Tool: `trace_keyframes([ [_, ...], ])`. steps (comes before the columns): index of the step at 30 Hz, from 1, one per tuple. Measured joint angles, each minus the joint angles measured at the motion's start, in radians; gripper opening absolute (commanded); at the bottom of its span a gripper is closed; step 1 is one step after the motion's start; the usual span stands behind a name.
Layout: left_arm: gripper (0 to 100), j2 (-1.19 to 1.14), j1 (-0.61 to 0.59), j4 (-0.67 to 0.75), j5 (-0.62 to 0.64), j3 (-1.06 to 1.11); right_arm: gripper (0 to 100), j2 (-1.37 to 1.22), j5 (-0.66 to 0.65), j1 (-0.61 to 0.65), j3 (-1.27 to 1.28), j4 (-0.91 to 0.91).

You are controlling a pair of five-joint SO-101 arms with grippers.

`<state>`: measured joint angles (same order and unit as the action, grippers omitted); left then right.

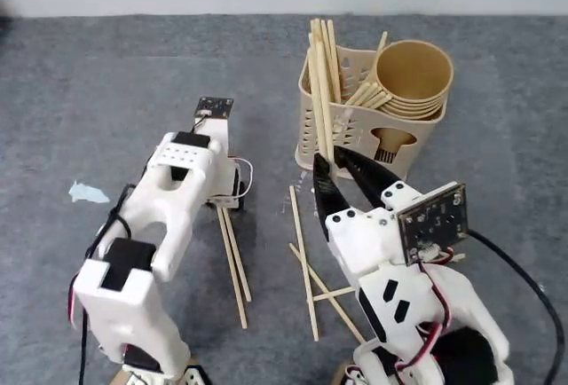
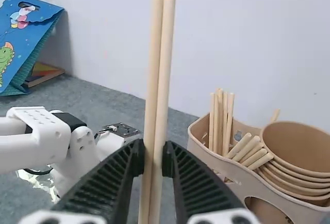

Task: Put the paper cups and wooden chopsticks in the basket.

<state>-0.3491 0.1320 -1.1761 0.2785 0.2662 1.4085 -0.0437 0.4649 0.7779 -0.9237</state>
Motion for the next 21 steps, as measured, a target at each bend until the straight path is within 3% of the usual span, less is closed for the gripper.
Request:
trace_keyframes([
  [4,1,-0.066,0.008,-0.072,0.003,-0.091,0.8,0.0,0.0,0.003,0.0,0.0],
  [15,1,-0.158,0.008,-0.19,0.0,-0.23,0.8,0.0,0.0,0.003,0.0,-0.003],
  [21,1,-0.186,-0.003,-0.39,-0.018,-0.414,0.8,0.072,0.0,0.0,0.0,-0.003],
])
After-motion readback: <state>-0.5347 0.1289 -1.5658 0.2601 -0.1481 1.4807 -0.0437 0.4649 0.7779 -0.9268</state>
